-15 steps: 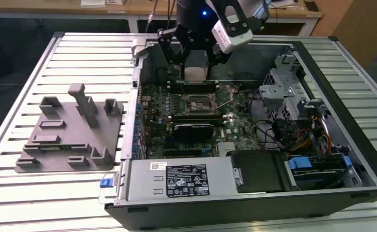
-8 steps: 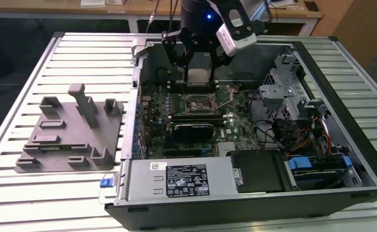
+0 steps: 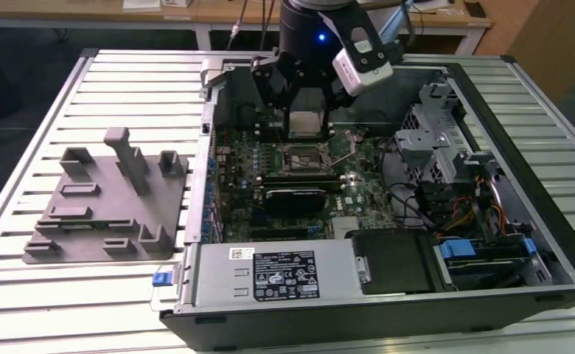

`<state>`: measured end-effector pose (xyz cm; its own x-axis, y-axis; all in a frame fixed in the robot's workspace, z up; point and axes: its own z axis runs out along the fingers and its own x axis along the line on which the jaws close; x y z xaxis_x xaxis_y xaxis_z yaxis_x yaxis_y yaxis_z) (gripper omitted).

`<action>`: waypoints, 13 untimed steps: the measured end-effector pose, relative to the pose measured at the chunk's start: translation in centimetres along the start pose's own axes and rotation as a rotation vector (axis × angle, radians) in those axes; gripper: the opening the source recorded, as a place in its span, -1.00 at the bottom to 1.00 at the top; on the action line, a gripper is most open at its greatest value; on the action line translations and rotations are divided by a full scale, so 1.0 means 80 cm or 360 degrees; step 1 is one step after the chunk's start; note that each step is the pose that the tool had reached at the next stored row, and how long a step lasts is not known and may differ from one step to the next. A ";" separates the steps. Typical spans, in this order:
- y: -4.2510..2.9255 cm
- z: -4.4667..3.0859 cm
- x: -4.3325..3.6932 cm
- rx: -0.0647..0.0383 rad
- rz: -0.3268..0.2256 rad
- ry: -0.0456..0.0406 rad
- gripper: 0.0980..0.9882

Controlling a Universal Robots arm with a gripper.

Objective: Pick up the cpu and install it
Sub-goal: 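Pick up the cpu and move it towards the insertion slot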

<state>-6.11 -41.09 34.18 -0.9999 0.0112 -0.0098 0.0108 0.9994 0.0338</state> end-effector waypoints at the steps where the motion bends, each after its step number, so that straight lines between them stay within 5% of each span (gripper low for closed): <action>1: -0.0001 0.0020 -0.001 0.0000 0.0000 0.0000 0.00; 13: 0.0014 0.0213 -0.006 0.0000 0.0000 0.0000 0.00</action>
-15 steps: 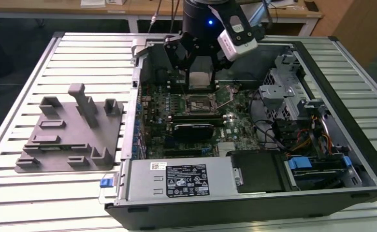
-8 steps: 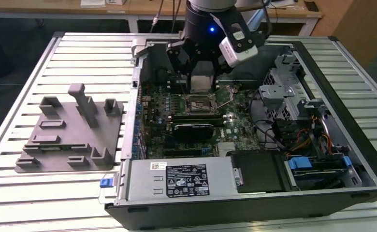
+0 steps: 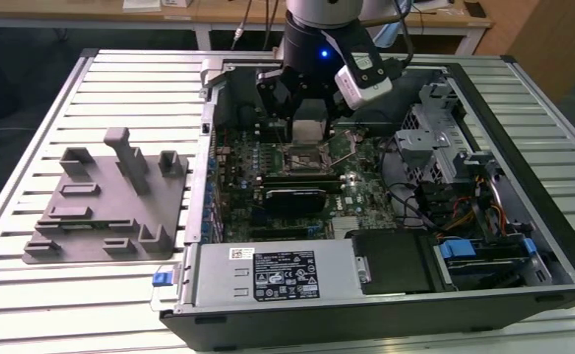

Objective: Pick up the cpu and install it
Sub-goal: 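Pick up the cpu and move it towards the insertion slot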

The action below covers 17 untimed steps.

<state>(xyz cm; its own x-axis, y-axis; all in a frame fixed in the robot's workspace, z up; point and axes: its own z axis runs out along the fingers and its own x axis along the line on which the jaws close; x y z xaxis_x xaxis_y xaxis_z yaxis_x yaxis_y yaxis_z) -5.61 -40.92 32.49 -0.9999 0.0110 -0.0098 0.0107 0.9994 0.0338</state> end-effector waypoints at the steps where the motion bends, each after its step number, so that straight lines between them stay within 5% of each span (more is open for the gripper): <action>1: 0.0005 0.0013 0.000 0.0000 0.0000 0.0000 0.00; 17: 0.0109 0.0202 0.000 0.0000 0.0000 0.0000 0.00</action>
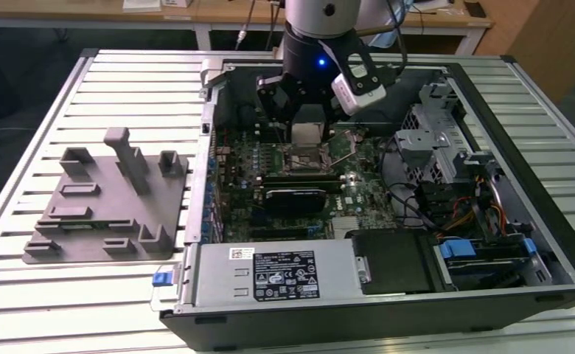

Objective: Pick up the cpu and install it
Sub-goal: 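Pick up the cpu and move it towards the insertion slot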

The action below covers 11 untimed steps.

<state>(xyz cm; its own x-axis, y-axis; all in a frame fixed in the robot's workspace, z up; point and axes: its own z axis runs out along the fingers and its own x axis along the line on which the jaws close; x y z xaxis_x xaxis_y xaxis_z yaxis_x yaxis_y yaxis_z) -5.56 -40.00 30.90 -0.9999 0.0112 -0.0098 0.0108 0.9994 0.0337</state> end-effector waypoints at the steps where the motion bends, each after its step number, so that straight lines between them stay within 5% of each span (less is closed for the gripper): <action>1: 0.0015 0.0011 0.000 0.0000 0.0000 0.0000 0.00; 11: 0.0213 0.0122 -0.001 0.0000 0.0000 0.0000 0.00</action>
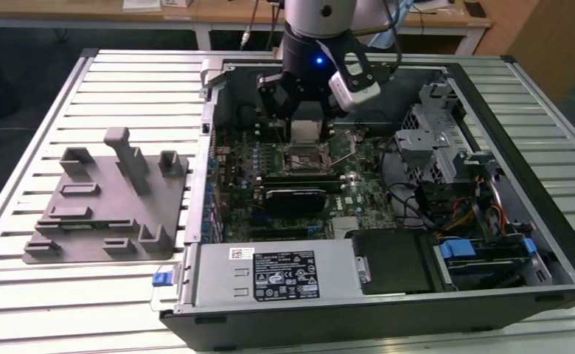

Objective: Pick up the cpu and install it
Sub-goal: 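Pick up the cpu and move it towards the insertion slot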

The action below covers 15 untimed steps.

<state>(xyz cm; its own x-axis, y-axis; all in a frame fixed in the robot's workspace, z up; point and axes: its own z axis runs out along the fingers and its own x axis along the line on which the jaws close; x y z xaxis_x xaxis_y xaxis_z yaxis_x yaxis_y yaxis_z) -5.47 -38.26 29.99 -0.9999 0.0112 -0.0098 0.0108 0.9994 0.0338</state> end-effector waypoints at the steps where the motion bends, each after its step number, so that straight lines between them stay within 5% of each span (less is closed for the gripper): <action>1: 0.0021 0.0017 0.000 0.0000 0.0000 0.0000 0.00; 15: 0.0247 0.0308 -0.006 0.0000 0.0000 0.0006 0.00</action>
<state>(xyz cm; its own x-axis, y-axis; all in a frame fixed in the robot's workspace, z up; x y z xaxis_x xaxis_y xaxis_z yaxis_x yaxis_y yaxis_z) -4.94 -36.21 27.60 -0.9999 0.0112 -0.0060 0.0110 0.9994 0.0337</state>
